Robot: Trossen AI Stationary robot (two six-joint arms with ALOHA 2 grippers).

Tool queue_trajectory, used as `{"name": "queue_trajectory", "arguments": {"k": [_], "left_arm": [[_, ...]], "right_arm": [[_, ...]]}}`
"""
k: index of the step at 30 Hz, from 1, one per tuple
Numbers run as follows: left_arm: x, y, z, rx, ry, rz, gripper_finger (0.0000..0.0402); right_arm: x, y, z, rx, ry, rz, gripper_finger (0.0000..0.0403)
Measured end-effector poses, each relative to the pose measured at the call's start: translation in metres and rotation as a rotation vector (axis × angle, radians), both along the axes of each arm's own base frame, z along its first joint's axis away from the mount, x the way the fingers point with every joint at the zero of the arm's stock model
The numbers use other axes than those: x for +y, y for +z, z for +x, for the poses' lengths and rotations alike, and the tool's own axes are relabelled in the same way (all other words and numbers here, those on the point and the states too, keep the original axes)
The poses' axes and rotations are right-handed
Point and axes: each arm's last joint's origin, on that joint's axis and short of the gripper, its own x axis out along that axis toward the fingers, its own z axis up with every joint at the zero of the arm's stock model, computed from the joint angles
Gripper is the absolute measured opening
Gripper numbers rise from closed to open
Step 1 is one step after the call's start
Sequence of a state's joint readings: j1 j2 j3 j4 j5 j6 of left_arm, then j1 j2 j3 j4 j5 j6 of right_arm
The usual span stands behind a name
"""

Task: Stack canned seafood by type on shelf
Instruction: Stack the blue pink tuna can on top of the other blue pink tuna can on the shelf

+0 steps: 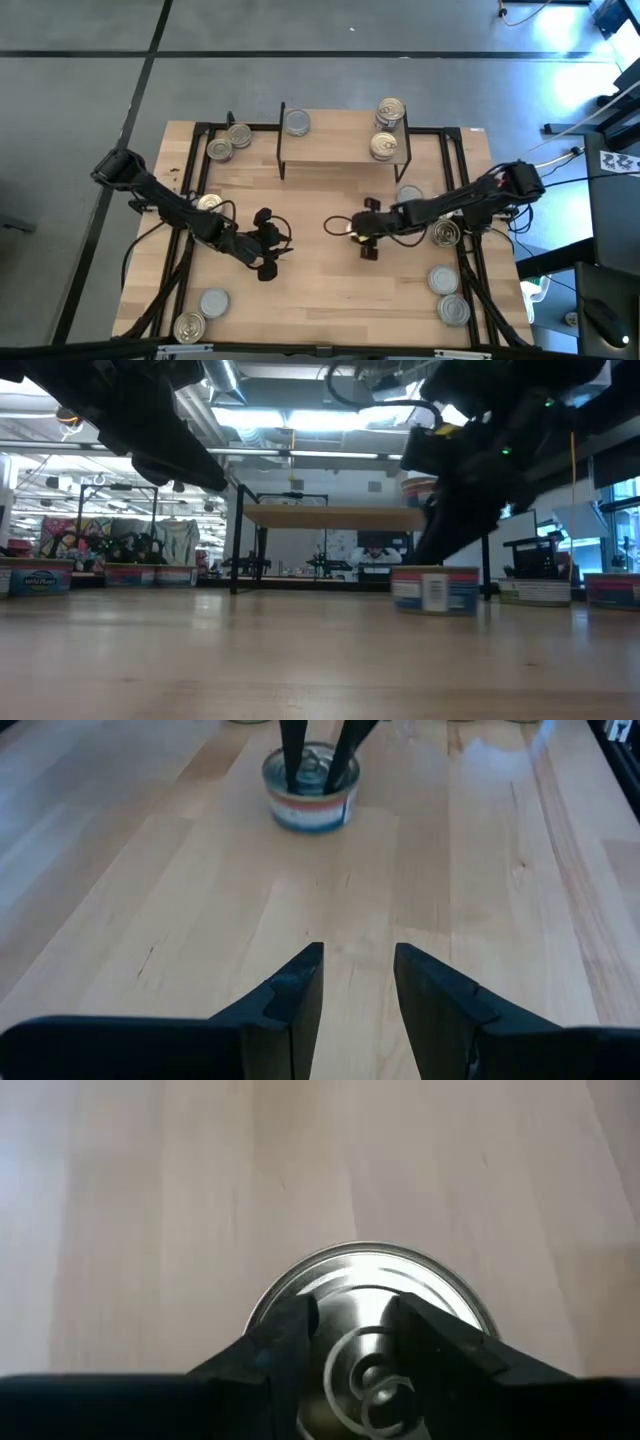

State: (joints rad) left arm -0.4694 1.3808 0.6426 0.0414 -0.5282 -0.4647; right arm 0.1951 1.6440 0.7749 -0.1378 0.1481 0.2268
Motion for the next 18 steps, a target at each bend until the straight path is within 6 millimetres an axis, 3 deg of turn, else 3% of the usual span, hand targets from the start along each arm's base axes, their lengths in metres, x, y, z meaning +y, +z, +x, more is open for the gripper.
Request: {"name": "queue_trajectory", "arguments": {"k": [9,18], "left_arm": [[0.001,-0.003,0.003,0.003,0.005,0.007,0.0123],[0.004,-0.024,0.027,-0.053,0.029,0.014,0.0123]], "right_arm": [[0.001,-0.018,0.034,-0.16,-0.031,0.008,0.0156],[0.005,-0.023,0.053,-0.304,0.02,-0.02,0.0156]]}}
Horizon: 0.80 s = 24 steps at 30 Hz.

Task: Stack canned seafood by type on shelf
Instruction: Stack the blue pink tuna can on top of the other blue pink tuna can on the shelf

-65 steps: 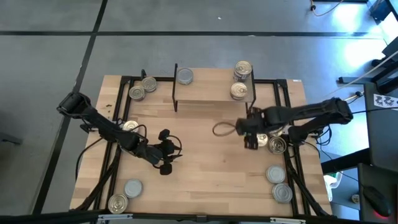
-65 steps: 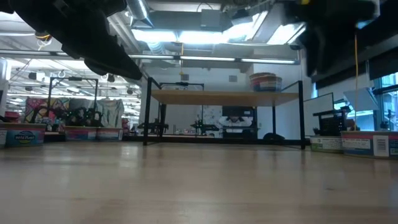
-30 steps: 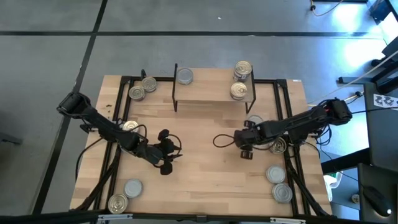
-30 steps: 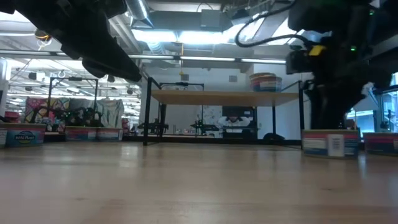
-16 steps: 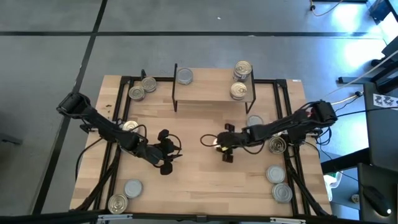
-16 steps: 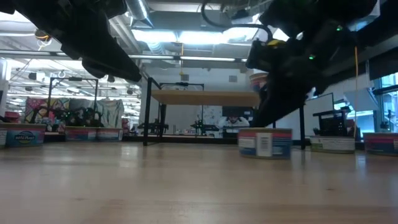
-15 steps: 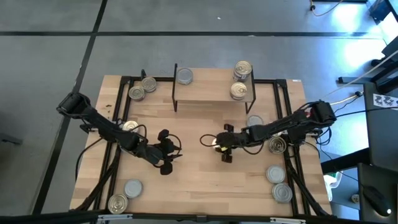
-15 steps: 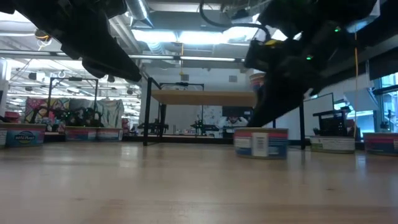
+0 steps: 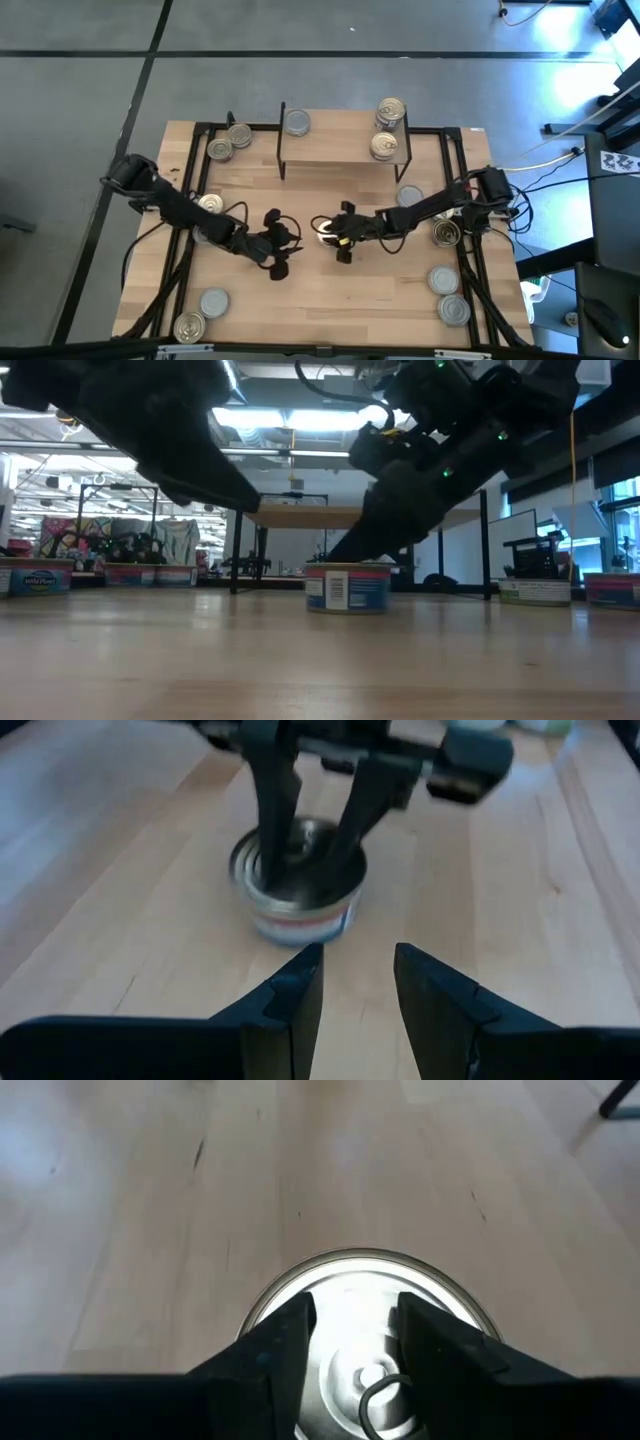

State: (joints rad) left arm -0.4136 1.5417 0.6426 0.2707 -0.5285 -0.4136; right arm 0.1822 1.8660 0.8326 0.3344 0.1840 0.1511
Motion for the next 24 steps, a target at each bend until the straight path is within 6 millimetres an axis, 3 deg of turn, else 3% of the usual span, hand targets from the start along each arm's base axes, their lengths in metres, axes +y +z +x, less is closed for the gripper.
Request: {"name": "queue_trajectory", "arguments": {"k": [5,11,16,24], "left_arm": [[0.004,-0.006,0.014,-0.073,0.017,-0.009,0.0123],[0.017,-0.008,0.032,-0.084,0.039,-0.013,0.0123],[0.03,-0.01,0.055,-0.063,0.007,-0.012,0.0123],[0.054,-0.015,0.077,-0.033,-0.05,-0.04,0.0123]], "right_arm": [[0.003,0.024,-0.007,-0.027,0.05,-0.037,0.0156],[0.013,0.075,-0.034,-0.044,0.12,-0.095,0.0156],[0.017,0.089,-0.056,0.042,0.146,-0.131,0.0156],[0.016,0.082,-0.064,0.158,0.145,-0.124,0.0156]]}}
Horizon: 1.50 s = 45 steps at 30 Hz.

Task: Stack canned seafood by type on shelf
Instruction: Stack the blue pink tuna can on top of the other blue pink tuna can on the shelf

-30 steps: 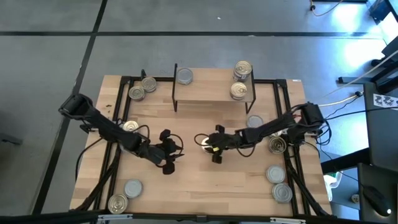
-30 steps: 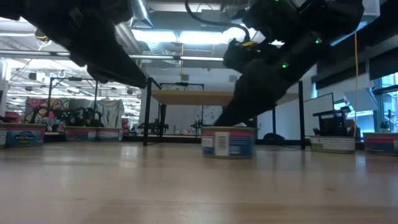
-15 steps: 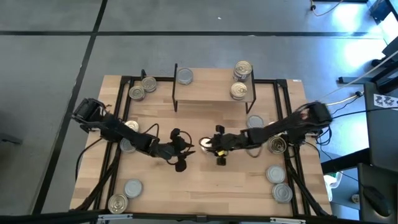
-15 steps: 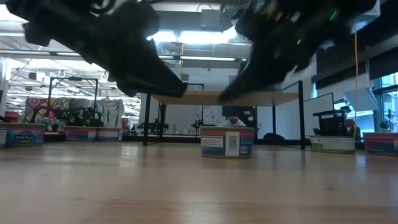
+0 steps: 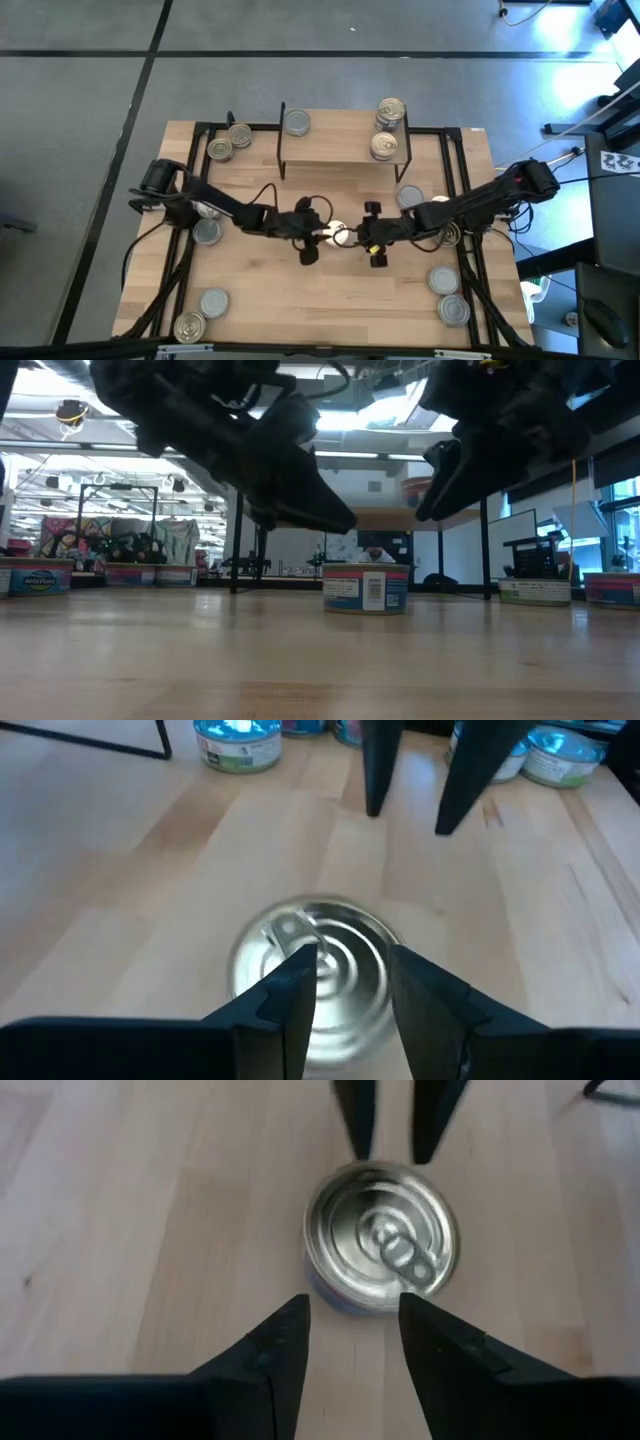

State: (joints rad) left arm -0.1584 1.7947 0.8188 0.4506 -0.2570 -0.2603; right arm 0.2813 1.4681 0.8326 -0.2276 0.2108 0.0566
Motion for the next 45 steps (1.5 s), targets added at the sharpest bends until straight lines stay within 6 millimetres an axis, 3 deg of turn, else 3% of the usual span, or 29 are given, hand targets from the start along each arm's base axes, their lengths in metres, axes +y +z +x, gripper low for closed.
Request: {"name": "queue_trajectory", "arguments": {"k": [12,20,27,40,45], "left_arm": [[0.012,-0.015,0.002,0.056,-0.061,0.043,0.0131],[0.022,-0.023,0.004,0.081,-0.038,0.044,0.0199],[0.024,-0.031,0.007,0.088,-0.037,0.057,0.0205],[0.038,-0.037,0.002,0.107,-0.02,-0.032,0.0188],[0.042,-0.038,0.002,0.103,-0.01,-0.053,0.0188]], "right_arm": [[0.001,0.001,0.003,-0.028,0.028,-0.015,0.0163],[0.001,0.002,0.004,-0.044,0.019,-0.024,0.0237],[0.002,0.004,0.006,-0.067,0.033,0.002,0.027],[0.007,-0.039,0.029,-0.032,0.124,-0.2,0.0272],[0.007,-0.045,0.035,-0.061,0.135,-0.273,0.0272]]}}
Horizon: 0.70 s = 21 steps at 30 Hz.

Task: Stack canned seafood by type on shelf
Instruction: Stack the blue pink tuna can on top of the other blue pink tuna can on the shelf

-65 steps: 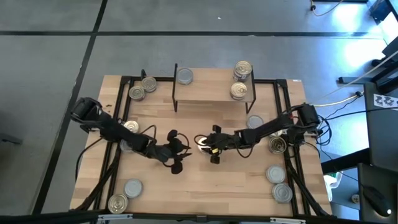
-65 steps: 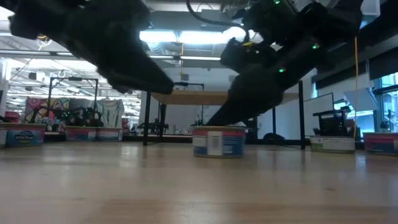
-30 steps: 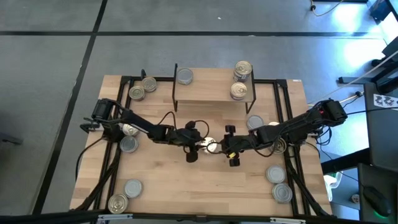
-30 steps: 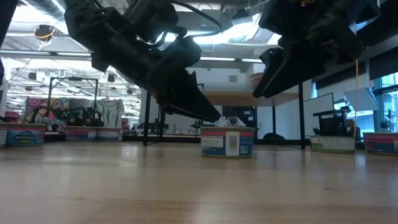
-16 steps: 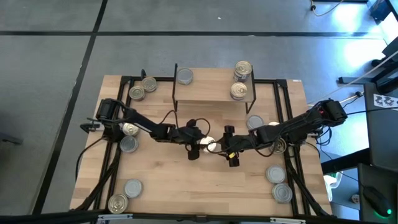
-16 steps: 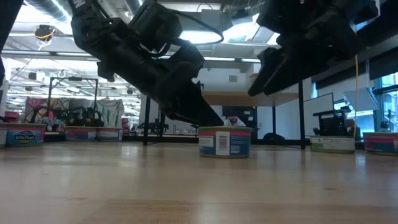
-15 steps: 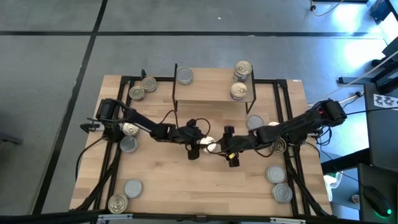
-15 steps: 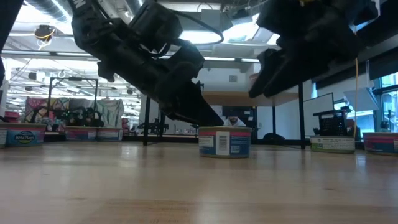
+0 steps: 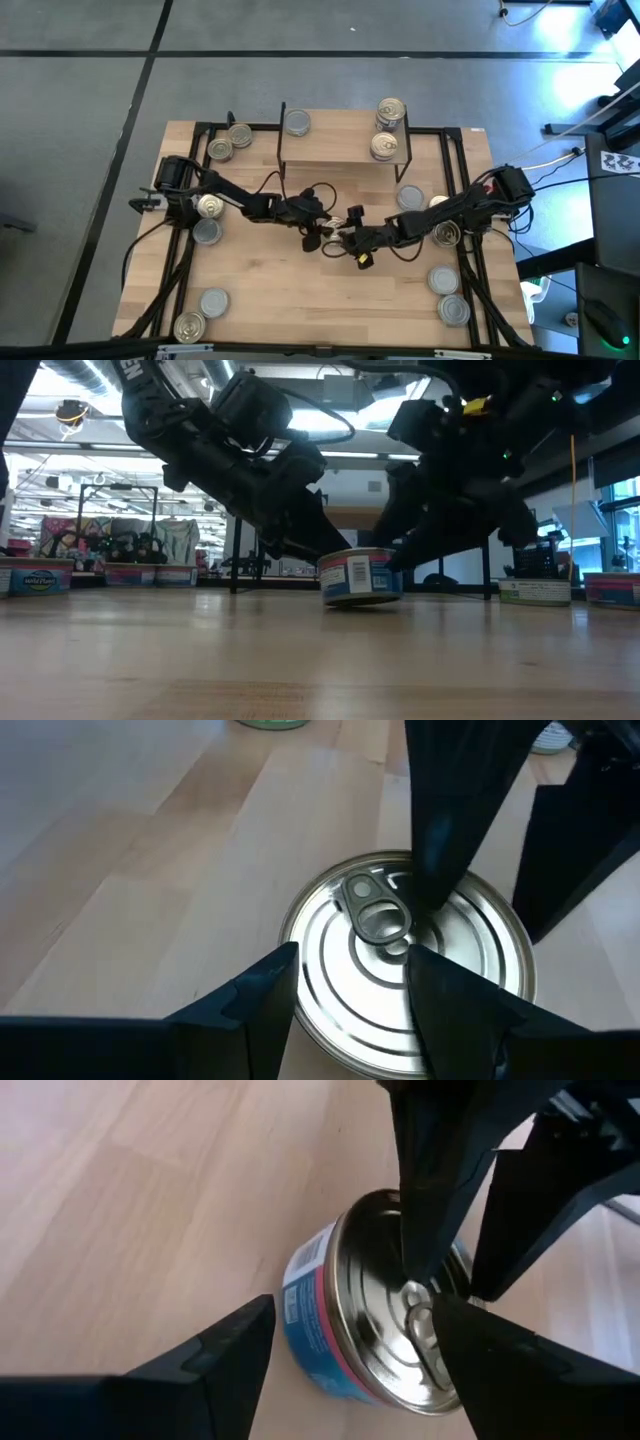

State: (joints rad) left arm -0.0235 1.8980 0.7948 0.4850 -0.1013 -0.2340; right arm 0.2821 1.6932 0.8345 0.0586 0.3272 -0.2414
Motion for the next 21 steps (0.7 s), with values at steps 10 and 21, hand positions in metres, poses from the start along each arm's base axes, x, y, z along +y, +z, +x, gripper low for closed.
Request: {"name": "queue_trajectory", "arguments": {"k": [10,21], "left_arm": [[0.002,0.0,0.0,-0.001,0.008,-0.007,0.0188],[0.002,0.0,0.0,-0.01,0.004,-0.019,0.0188]], "right_arm": [[0.013,-0.002,-0.004,-0.002,0.036,-0.102,0.0272],[0.024,-0.025,-0.005,0.03,-0.026,-0.317,0.0272]]}}
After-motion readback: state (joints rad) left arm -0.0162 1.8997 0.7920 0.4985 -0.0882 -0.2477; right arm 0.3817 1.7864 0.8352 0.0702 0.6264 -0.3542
